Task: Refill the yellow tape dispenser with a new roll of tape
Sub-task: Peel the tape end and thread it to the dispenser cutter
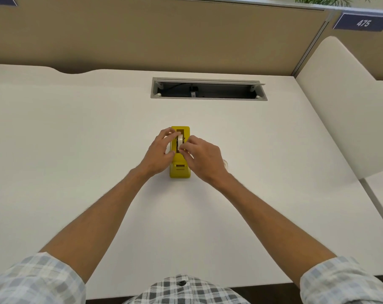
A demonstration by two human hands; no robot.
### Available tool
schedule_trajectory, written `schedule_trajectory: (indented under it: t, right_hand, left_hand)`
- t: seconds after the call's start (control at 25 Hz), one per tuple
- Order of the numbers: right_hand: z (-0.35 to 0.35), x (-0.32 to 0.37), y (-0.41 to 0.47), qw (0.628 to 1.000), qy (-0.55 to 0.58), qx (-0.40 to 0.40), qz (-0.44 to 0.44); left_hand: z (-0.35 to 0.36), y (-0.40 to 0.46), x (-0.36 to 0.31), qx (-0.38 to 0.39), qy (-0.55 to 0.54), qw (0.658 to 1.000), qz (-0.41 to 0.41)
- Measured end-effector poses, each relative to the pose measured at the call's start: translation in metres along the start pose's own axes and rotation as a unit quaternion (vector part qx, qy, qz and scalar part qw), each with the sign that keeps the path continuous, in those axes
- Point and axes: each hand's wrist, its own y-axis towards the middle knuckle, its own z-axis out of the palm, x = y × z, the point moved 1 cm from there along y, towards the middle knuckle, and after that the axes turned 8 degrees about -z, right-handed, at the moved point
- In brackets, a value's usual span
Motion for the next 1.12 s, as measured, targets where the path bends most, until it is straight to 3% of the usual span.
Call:
schedule_trajectory:
  t: [0.24, 0.8, 1.12]
  right_hand:
    - [0.014, 0.011, -0.018, 0.997, -0.071, -0.005, -0.035]
    - [0.019, 0.017, -0.042, 0.993, -0.073, -0.070, -0.067]
    - [0.024, 0.021, -0.055, 0.988, -0.088, -0.094, -0.085]
  left_hand:
    - [0.002, 0.002, 0.004, -0.003, 0.012, 1.000, 0.006]
    - [0.004, -0.001, 0.003, -0.011, 0.025, 1.000, -0.005]
    - [0.007, -0.024, -0.008, -0.150, 0.049, 0.987, -0.027]
